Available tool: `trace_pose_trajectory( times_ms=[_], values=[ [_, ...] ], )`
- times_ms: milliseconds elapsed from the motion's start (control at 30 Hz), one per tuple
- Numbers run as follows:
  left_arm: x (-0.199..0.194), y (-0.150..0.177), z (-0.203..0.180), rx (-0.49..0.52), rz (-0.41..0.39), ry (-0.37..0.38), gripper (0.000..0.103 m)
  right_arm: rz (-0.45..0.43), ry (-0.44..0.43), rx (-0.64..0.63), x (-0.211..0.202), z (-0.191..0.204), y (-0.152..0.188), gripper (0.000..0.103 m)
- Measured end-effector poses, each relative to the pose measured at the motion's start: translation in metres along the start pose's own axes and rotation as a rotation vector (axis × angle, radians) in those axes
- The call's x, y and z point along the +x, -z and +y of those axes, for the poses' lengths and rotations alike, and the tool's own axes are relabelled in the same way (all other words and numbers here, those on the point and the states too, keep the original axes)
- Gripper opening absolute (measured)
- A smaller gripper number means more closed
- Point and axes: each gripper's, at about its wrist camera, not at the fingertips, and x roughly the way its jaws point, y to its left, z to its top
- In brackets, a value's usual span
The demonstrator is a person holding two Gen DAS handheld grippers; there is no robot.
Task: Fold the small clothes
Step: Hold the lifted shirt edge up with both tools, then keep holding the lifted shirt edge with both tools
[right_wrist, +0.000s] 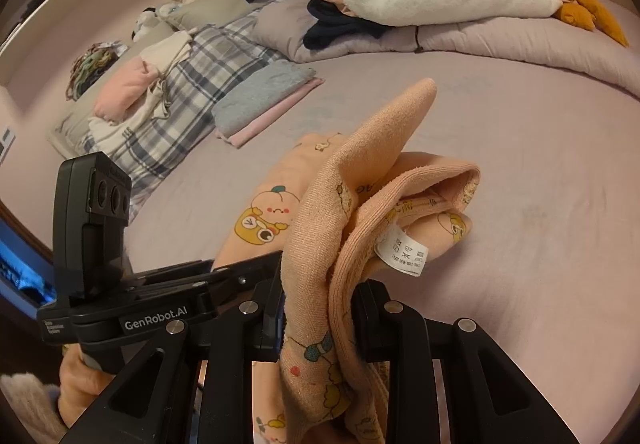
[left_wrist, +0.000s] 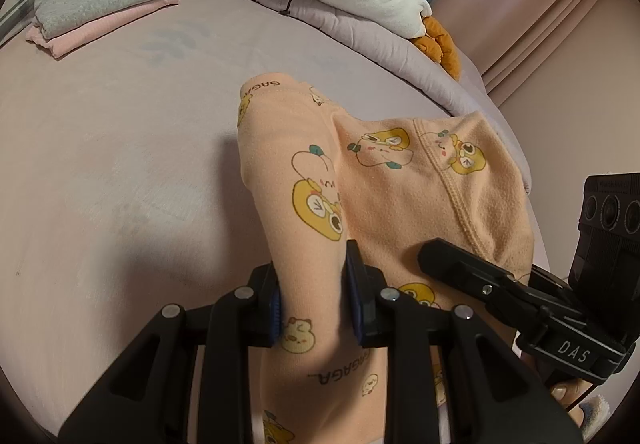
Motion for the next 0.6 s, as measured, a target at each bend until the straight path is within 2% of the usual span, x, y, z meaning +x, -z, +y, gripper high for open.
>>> trace_pose_trajectory(
  times_ms=[600],
  values=[
    [0.021,-0.008,-0.007,0.012,0.029,0.007,0.026,-0.002,0.009,0.053,-0.001,-0.016,0.000,0.028]
  ],
)
